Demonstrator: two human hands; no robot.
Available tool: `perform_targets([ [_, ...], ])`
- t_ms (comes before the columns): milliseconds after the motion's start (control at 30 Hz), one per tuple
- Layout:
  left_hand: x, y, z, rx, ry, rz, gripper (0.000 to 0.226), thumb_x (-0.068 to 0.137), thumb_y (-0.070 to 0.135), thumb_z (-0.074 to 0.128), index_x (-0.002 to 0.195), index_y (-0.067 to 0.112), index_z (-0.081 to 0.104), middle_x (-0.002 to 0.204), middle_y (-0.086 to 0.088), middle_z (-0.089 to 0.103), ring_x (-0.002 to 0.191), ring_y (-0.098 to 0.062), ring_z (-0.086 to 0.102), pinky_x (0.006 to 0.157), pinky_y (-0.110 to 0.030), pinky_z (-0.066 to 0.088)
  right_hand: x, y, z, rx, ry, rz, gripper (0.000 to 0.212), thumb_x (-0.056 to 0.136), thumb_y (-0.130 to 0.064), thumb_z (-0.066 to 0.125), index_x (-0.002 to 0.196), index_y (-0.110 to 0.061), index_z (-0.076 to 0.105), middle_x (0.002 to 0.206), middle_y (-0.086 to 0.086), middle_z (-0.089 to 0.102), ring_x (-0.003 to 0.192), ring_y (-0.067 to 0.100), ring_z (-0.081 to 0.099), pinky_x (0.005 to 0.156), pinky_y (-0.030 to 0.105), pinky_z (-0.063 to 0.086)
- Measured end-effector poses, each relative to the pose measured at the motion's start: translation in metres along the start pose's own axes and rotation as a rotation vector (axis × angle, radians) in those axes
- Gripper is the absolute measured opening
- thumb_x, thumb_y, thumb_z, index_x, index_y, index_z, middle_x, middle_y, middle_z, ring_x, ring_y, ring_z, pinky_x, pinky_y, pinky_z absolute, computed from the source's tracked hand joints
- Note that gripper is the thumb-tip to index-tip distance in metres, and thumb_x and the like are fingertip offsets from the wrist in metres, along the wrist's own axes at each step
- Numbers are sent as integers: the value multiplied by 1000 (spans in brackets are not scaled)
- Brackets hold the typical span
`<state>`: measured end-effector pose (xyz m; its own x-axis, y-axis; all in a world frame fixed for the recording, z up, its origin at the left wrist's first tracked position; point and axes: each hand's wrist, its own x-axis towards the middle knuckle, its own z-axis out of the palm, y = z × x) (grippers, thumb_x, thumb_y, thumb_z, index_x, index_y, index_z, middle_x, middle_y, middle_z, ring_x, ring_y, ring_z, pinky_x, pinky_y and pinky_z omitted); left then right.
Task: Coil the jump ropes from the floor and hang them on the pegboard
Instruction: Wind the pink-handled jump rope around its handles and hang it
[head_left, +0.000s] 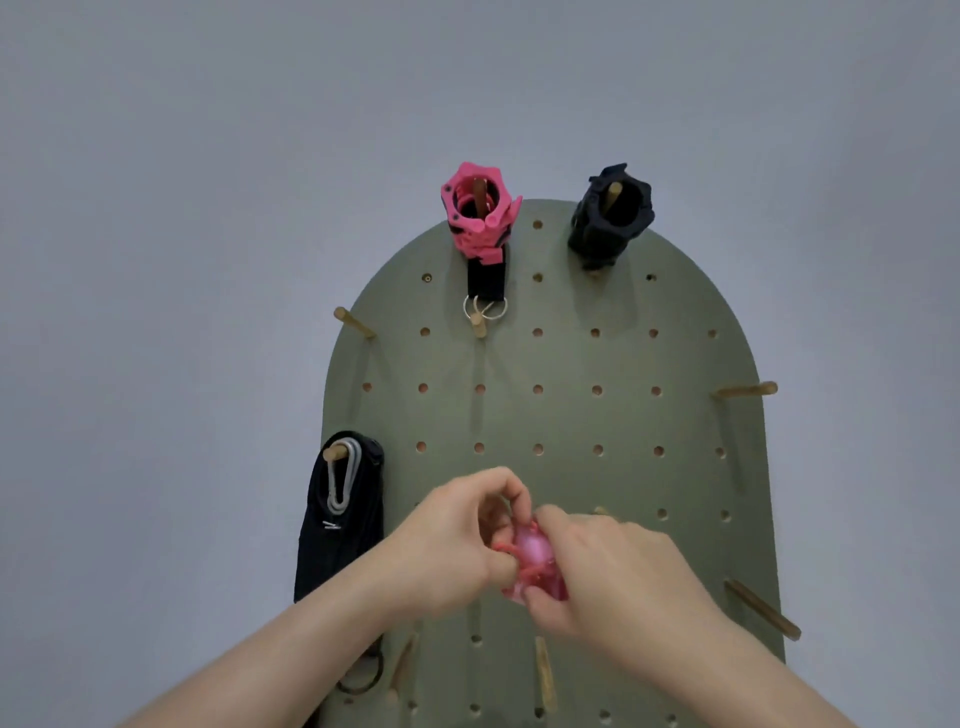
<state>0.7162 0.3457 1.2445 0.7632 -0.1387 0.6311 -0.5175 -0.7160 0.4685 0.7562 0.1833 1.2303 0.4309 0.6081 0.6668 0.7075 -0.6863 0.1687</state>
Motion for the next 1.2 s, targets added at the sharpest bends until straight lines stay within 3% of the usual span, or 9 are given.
perform_targets([
  [200, 21, -9, -31, 1224, 202, 776, 19, 79, 4, 41, 79, 17, 54, 71, 3, 49, 64, -19, 44, 52, -31, 36, 28, -11, -13, 0, -40, -36, 35, 93, -56, 39, 102, -23, 48, 102, 0, 61, 94, 27, 63, 67, 32, 41],
  [333, 33, -19, -40, 742, 430, 495, 14, 75, 14, 46, 80, 23, 55, 78, 5, 48, 65, -14, 47, 50, -32, 43, 44, 6, -13, 632, -86, 163, 44, 69, -73, 59, 91, -35, 52, 88, -12, 64, 80, 9, 62, 75, 34, 54],
  [433, 47, -20, -48, 400, 460, 180, 13, 83, 19, 44, 85, 31, 49, 73, 9, 54, 63, -8, 53, 56, -24, 44, 58, 1, 3, 680, 103, 212, 45, 73, -76, 58, 97, -40, 48, 95, -15, 59, 82, 2, 58, 78, 29, 52],
  [567, 66, -7, -71, -155, 443, 31, 15, 96, 17, 52, 84, 15, 59, 48, 2, 55, 41, -15, 52, 43, -22, 41, 86, -14, 6, 715, 400, 164, 36, 80, -59, 63, 92, -33, 42, 89, -12, 51, 74, 4, 53, 64, 19, 44],
  [667, 81, -3, -105, -394, 457, 0, 19, 94, 14, 57, 78, 9, 66, 56, -5, 60, 47, -16, 57, 50, -26, 50, 119, -16, -6, 1070, 333, 85, 34, 77, -32, 74, 95, -32, 45, 84, -7, 59, 67, 9, 56, 67, 33, 50],
  [767, 92, -4, -136, -493, 397, 12, 15, 90, 10, 62, 78, 8, 71, 67, -8, 66, 57, -15, 60, 60, -26, 54, 154, -24, -13, 1404, 164, 38, 50, 69, -38, 75, 110, -39, 47, 92, 3, 65, 72, 22, 67, 65, 39, 56],
  [900, 96, -16, -174, -659, 287, -12, 21, 84, -8, 57, 83, 4, 73, 78, -13, 69, 69, -18, 65, 68, -26, 58, 191, -47, -16, 1433, 268, -1, 46, 74, -62, 57, 107, -31, 60, 80, 4, 62, 60, 11, 58, 58, 28, 49],
  [1067, 94, -36, -211, -611, 196, -82, 29, 87, 21, 52, 101, 5, 72, 94, -9, 72, 86, -19, 68, 79, -34, 49, 221, -60, -7, 1223, 272, -33, 38, 83, -74, 43, 97, -43, 59, 85, -27, 66, 78, -7, 61, 77, 24, 47],
  [1200, 109, -52, -217, -319, 395, -89, 19, 82, 3, 67, 101, 6, 69, 88, -12, 74, 73, -19, 68, 79, -36, 56, 252, -67, 9, 1059, 260, 9, 43, 77, -82, 38, 103, -51, 54, 103, -16, 67, 99, 0, 61, 90, 32, 48],
])
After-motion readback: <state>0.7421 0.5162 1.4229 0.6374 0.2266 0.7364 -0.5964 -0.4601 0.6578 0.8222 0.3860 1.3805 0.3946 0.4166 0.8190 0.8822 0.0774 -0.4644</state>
